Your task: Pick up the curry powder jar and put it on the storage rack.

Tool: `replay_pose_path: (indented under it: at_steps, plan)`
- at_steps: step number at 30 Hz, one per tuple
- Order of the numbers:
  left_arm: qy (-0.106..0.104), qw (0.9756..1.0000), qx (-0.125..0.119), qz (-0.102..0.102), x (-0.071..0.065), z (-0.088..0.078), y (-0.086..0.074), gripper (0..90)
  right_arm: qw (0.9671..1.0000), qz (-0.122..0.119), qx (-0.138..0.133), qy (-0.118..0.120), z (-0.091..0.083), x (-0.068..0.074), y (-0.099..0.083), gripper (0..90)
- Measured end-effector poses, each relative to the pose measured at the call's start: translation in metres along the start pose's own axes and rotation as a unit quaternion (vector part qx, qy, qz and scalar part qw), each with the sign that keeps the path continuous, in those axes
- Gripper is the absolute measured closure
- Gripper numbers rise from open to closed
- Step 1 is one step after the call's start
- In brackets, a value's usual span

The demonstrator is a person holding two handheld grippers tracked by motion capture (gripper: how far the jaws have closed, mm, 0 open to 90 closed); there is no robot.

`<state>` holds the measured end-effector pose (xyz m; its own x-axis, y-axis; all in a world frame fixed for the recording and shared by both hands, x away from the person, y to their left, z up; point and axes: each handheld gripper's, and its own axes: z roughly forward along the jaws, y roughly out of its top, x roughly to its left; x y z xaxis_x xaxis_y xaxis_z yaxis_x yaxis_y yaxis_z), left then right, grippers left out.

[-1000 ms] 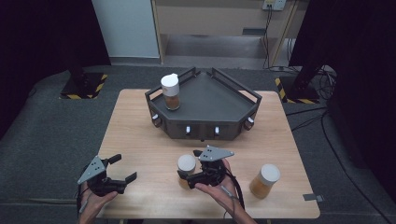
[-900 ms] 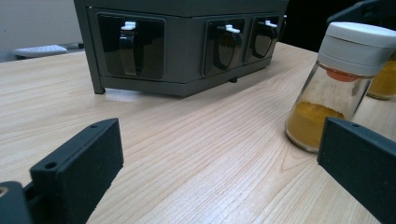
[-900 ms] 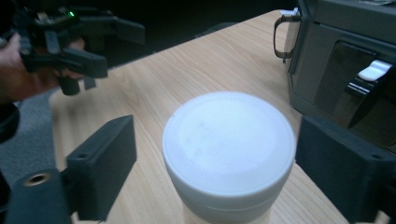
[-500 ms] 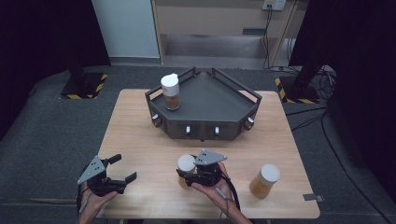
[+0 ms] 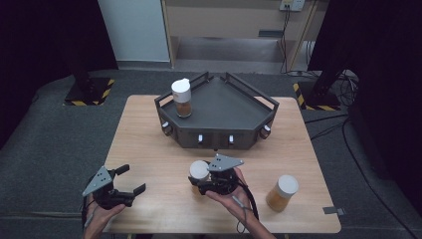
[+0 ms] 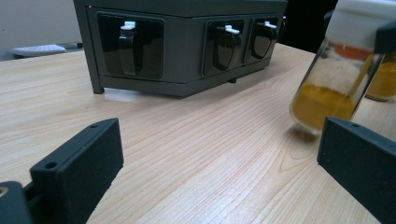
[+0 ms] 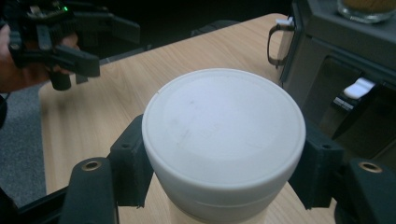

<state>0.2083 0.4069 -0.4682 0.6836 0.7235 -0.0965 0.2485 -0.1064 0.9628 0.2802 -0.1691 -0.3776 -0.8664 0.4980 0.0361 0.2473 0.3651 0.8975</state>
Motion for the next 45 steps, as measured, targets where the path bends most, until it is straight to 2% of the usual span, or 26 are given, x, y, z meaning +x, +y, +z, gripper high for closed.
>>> replay_pose_path:
  at_steps: [11,21,27,34,45]
  plan:
    - [0.0,1.0,0.0,-0.001,0.0,0.0,0.0,0.0,0.9998,-0.012,0.003,0.014,-0.015,-0.012,0.041,33.3]
    - [0.0,1.0,0.0,-0.002,0.0,0.0,0.0,0.0,0.9997,-0.017,0.01,0.012,-0.025,-0.022,0.075,33.3]
    - [0.001,1.0,0.0,-0.003,0.0,0.0,0.0,0.0,0.9998,-0.011,0.011,0.012,-0.027,-0.031,0.092,33.3]
    - [0.001,1.0,0.0,-0.003,0.001,-0.001,0.0,0.0,1.0,0.002,0.006,0.003,-0.028,-0.042,0.111,33.3]
    - [0.002,1.0,0.0,-0.004,0.001,-0.001,0.0,0.0,0.9992,0.009,0.0,-0.039,-0.023,-0.058,0.141,33.3]
